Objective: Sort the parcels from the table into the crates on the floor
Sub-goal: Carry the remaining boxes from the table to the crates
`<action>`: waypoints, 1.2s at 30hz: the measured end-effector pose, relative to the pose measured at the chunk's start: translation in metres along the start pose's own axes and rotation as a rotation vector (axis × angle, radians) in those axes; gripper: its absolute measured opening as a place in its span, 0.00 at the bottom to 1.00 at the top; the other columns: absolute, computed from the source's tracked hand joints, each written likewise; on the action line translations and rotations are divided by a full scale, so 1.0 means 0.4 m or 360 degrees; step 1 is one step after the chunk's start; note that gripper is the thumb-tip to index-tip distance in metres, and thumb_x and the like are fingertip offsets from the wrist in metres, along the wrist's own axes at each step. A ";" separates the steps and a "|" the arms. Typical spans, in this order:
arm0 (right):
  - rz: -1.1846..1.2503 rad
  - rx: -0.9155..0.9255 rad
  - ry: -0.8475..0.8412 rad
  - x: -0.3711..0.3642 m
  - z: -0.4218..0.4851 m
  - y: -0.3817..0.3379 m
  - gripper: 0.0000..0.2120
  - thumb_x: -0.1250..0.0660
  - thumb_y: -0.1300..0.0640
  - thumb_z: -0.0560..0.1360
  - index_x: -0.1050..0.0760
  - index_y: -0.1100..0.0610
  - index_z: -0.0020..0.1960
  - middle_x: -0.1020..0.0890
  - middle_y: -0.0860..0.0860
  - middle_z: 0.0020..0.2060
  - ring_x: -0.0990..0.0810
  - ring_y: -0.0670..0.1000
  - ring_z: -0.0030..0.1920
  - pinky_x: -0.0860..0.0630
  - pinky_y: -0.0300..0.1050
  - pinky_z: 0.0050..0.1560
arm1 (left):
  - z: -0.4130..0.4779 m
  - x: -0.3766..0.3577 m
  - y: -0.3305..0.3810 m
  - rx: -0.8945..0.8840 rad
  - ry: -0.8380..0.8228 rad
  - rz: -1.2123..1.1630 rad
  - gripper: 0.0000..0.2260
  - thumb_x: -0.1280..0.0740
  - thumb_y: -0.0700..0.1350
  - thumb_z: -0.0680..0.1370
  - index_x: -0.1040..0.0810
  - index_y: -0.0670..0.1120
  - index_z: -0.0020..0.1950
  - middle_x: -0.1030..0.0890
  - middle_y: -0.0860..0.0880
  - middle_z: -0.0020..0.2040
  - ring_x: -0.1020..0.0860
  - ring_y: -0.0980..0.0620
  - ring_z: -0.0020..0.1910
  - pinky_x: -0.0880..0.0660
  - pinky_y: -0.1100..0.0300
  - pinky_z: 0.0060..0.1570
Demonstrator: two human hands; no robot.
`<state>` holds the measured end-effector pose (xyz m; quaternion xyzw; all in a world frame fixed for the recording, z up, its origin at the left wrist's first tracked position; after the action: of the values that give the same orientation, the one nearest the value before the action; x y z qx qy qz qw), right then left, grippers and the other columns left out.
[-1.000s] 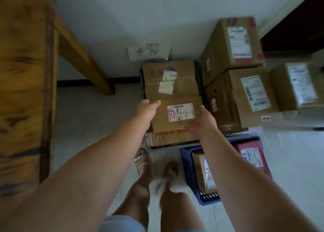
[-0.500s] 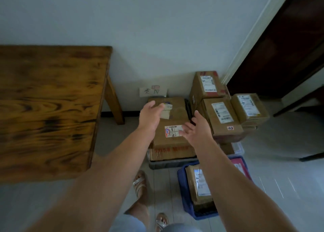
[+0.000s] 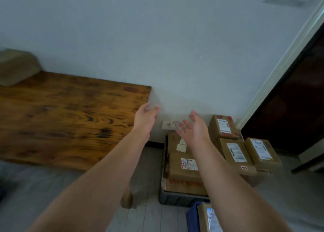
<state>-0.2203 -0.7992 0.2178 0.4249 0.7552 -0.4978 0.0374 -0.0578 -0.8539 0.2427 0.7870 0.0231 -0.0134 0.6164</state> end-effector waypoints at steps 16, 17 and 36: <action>-0.0120 0.0046 -0.0363 -0.664 -0.197 0.340 0.26 0.35 0.52 0.77 0.36 0.58 0.73 0.30 0.59 0.68 0.29 0.59 0.66 0.29 0.57 0.54 | 0.058 0.779 0.264 -0.0346 0.0221 -0.0036 0.21 0.34 0.49 0.78 0.31 0.50 0.70 0.24 0.53 0.58 0.24 0.53 0.56 0.27 0.53 0.60; -0.0127 0.0054 -0.0376 -0.707 -0.209 0.368 0.26 0.34 0.53 0.77 0.36 0.59 0.72 0.30 0.60 0.68 0.29 0.59 0.66 0.29 0.57 0.54 | 0.061 0.833 0.274 -0.0364 0.0228 -0.0040 0.21 0.34 0.48 0.78 0.31 0.50 0.70 0.24 0.54 0.57 0.24 0.53 0.56 0.28 0.54 0.59; -0.0373 -0.0171 -0.0589 -1.301 -0.081 0.795 0.25 0.36 0.53 0.79 0.36 0.59 0.72 0.30 0.59 0.69 0.30 0.59 0.68 0.30 0.60 0.64 | 0.378 1.480 0.260 -0.0176 0.0535 -0.0104 0.21 0.32 0.50 0.76 0.30 0.52 0.68 0.23 0.54 0.54 0.24 0.54 0.54 0.26 0.53 0.57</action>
<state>0.3386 -1.0427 0.2546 0.2330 0.8050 -0.5274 0.1399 0.5401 -1.0137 0.2779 0.7419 0.1520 0.0995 0.6455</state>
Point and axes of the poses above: each hand's wrist, its own z-axis towards the middle knuckle, its own x-axis out of the back of the hand, y = z × x, the point moved 7 cm from there along z, towards the middle knuckle
